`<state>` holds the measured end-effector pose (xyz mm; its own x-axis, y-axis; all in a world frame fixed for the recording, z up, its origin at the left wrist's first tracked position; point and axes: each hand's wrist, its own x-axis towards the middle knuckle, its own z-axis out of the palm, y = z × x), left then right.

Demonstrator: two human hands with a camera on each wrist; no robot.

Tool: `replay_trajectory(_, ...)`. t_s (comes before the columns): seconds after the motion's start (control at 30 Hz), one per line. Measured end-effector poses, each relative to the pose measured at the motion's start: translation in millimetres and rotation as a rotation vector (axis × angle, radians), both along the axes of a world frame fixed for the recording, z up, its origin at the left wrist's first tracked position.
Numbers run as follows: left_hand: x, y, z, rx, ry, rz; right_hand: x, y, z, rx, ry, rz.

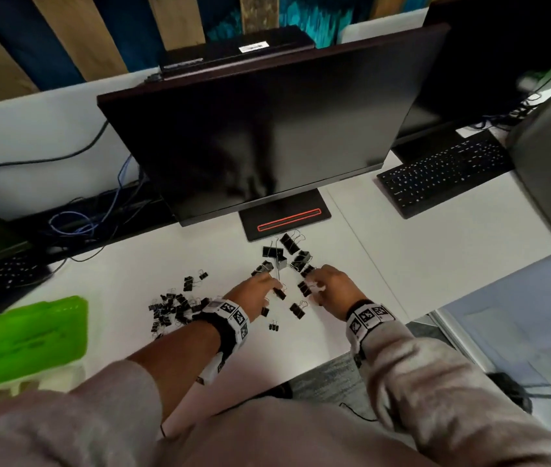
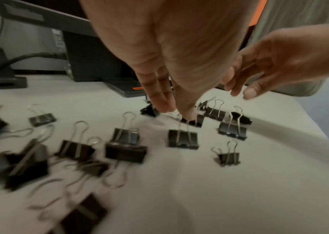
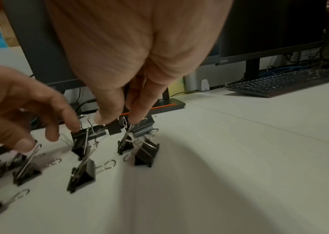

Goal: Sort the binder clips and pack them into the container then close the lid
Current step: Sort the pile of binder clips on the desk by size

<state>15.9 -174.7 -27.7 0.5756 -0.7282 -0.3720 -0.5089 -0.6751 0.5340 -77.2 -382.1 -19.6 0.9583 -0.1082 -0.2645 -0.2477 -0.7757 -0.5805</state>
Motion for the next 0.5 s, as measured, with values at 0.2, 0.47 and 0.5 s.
replay_trajectory(0.2, 7, 30, -1, -0.089, -0.063, 0.094, 13, 28, -4, -0.021, -0.045, 0.155)
replay_trajectory(0.47, 17, 104, 8, 0.006, -0.318, 0.314, 43, 91, -4, -0.096, 0.016, 0.406)
replay_trajectory(0.5, 17, 113, 7, 0.024, -0.315, 0.332, 45, 95, -5, -0.147, 0.019, 0.439)
